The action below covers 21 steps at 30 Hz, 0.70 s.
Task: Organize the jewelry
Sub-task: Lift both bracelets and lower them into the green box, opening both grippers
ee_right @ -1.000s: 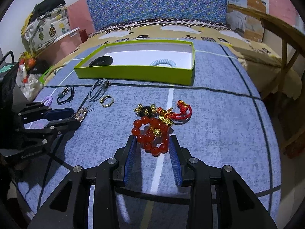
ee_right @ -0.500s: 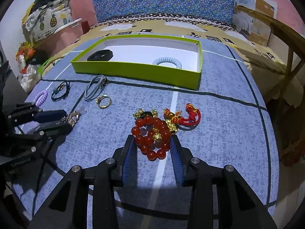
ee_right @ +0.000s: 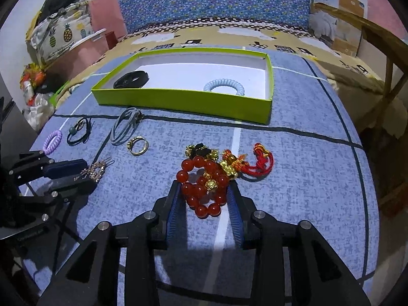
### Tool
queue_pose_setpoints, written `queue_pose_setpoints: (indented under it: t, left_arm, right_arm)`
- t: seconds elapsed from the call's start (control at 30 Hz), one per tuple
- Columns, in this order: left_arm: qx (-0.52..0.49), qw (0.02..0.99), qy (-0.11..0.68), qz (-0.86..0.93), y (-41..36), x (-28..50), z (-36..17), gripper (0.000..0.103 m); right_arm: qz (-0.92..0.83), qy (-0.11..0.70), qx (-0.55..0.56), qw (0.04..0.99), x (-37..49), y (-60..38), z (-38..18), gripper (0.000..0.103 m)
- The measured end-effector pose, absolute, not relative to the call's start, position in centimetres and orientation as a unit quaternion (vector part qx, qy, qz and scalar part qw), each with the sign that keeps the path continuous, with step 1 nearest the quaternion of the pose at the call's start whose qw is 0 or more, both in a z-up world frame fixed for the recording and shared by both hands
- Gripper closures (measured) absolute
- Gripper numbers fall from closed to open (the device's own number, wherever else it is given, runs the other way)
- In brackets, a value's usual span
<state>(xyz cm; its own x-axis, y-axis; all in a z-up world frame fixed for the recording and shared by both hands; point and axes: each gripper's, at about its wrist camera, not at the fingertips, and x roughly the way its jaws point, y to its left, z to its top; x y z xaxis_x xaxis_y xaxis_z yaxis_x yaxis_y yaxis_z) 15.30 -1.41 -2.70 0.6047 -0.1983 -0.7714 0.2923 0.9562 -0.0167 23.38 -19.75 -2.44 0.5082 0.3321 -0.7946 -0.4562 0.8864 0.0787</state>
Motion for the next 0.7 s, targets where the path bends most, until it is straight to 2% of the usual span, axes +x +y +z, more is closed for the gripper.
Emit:
queue_pose_setpoints:
  t: [0.03,0.27,0.7]
  left_arm:
    - [0.054,0.895,0.422,-0.137,-1.4,15.2,-2.7,0.075]
    - [0.028,0.900,0.411,-0.142,-1.2,14.0,-2.2,0.076]
    - [-0.017,0.912,0.383,-0.142,-0.4,12.2,-0.4,0.076]
  right_arm:
    - [0.228,0.440,-0.069,0.866,23.3,-19.8,-2.4,0.080]
    - [0.232,0.428,-0.046,0.873,22.0,-20.7,-2.1,0.083]
    - [0.246,0.399,-0.021,0.883,19.2,-21.9,-0.2,0.084]
